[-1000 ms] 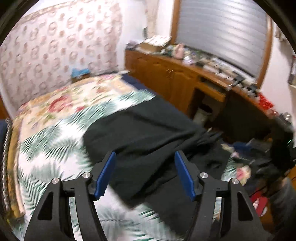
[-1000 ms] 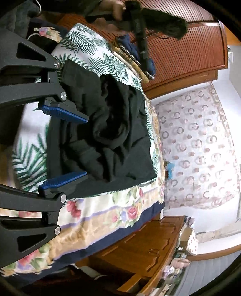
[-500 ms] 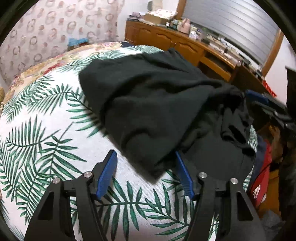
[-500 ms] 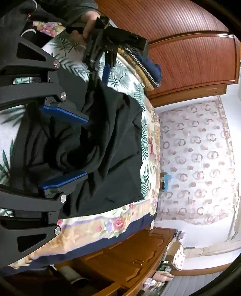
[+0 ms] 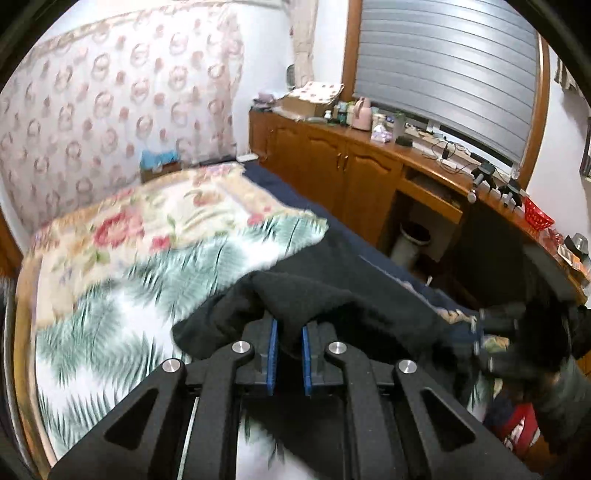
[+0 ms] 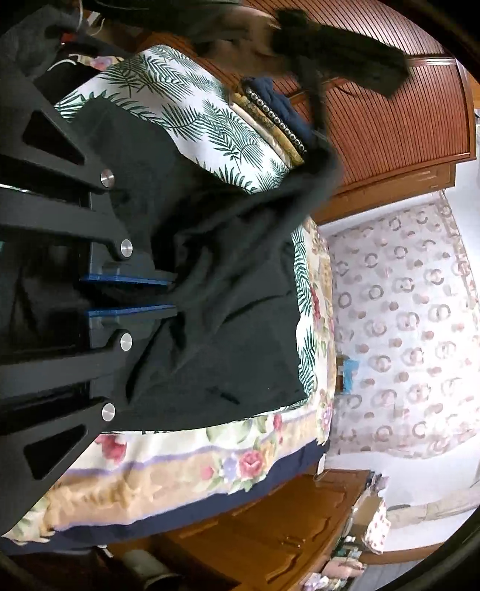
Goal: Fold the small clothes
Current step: 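Fold the shirt over with the left gripper while the right gripper pinches the shirt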
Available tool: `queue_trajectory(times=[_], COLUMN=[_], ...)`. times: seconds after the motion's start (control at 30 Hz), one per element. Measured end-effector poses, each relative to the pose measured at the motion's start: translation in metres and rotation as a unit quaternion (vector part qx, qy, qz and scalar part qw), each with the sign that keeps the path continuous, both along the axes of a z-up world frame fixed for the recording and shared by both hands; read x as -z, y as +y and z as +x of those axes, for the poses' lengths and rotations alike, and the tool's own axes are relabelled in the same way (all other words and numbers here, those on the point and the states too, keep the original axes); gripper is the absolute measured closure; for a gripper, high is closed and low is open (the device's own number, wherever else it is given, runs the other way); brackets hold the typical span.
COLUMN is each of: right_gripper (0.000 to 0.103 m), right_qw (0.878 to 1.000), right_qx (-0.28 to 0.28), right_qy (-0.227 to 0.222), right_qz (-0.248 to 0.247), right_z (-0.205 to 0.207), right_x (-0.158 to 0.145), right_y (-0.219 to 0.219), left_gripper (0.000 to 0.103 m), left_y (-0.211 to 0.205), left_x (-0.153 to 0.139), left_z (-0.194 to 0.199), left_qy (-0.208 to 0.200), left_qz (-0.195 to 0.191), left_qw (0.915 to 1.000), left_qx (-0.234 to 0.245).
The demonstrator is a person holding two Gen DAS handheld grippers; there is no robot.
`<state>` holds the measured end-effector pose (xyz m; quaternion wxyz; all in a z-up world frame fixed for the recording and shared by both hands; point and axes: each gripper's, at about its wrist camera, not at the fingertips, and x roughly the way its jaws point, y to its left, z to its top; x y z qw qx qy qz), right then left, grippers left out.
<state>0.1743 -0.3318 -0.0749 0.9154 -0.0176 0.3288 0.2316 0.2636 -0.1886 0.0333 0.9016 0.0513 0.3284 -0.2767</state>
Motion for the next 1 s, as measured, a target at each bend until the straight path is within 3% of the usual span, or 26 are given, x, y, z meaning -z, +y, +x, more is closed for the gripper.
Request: queue_trajectory(times=[0.1,0.33,0.4,0.47,0.53,0.6,0.67,0.77,0.87,0.93,1.0], right_gripper=[0.096,0.096,0.096,0.096,0.096,0.096,0.096,0.096,0.082,0.059,0.057], right_qw=[1.0,0.999,0.999,0.998,0.997,0.996,0.995,0.994,0.993,0.993,0.994], right_qx=[0.003,0.033,0.05,0.063,0.07,0.08,0.094,0.102,0.108,0.109,0.107], right_qy=[-0.004,-0.013,-0.009,0.0,0.004,0.004,0.001,-0.008,-0.016,-0.022,-0.027], right_qz=[0.014,0.032,0.02,0.002,-0.016,-0.024,-0.026,-0.028,-0.034,-0.033,-0.025], right_z=[-0.002,-0.022,-0.023,-0.023,-0.024,-0.025,-0.026,-0.029,-0.034,-0.04,-0.047], right_x=[-0.002,-0.003,0.002,0.008,0.013,0.014,0.011,0.004,0.0,-0.003,-0.004], right_y=[-0.009,-0.025,-0.023,-0.019,-0.015,-0.012,-0.01,-0.006,-0.001,0.002,0.005], left_gripper=[0.091,0.087,0.08,0.065,0.051,0.046,0.033,0.032,0.032,0.032,0.032], left_y=[-0.031,-0.079,-0.08,-0.081,-0.081,-0.074,-0.064,-0.046,-0.024,-0.009,0.003], left_x=[-0.003,0.022,0.029,0.032,0.028,0.024,0.023,0.029,0.041,0.053,0.065], left_z=[0.037,0.102,0.106,0.106,0.1,0.09,0.079,0.057,0.031,0.012,-0.004], left_qy=[-0.006,0.024,0.035,0.042,0.032,0.022,0.026,0.026,0.036,0.043,0.044], left_qz=[0.012,0.02,0.026,0.025,0.02,0.02,0.018,0.026,0.034,0.043,0.058], left_qw=[0.9998,0.999,0.9986,0.9983,0.9986,0.9988,0.9985,0.9985,0.9983,0.998,0.9973], left_qx=[0.013,0.031,0.03,0.032,0.036,0.039,0.045,0.041,0.03,0.019,0.007])
